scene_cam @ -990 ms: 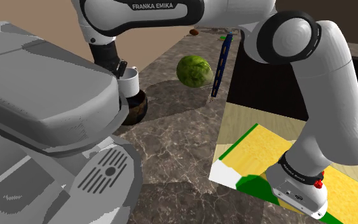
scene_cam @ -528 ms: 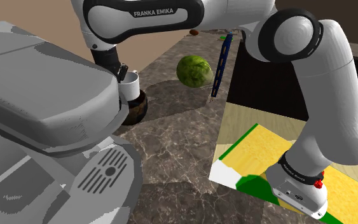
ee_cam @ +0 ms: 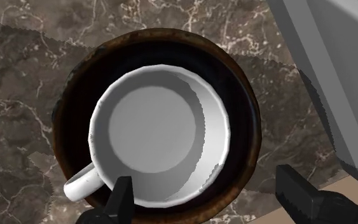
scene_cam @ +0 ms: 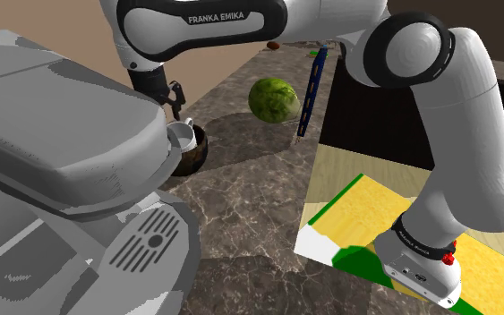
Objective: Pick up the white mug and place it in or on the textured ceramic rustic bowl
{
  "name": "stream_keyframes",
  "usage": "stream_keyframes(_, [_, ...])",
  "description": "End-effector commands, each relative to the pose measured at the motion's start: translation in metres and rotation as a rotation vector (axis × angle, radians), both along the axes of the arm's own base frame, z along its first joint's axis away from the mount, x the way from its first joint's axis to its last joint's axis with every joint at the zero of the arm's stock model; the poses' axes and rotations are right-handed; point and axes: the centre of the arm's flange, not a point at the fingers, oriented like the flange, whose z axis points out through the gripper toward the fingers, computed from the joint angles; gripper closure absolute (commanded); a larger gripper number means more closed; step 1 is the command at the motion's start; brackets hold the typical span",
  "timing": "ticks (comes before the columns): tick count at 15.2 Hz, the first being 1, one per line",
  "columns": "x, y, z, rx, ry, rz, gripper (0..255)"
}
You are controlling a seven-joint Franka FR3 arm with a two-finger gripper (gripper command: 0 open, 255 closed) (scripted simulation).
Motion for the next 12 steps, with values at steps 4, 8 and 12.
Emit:
stream_keyframes(4, [-0.002,0.002,0.050,0.000,0.000,0.000,0])
stream_keyframes(8, [-0.002,0.002,0.050,0.000,0.000,0.000,0])
stream_keyframes(12, [-0.002,0.002,0.050,0.000,0.000,0.000,0])
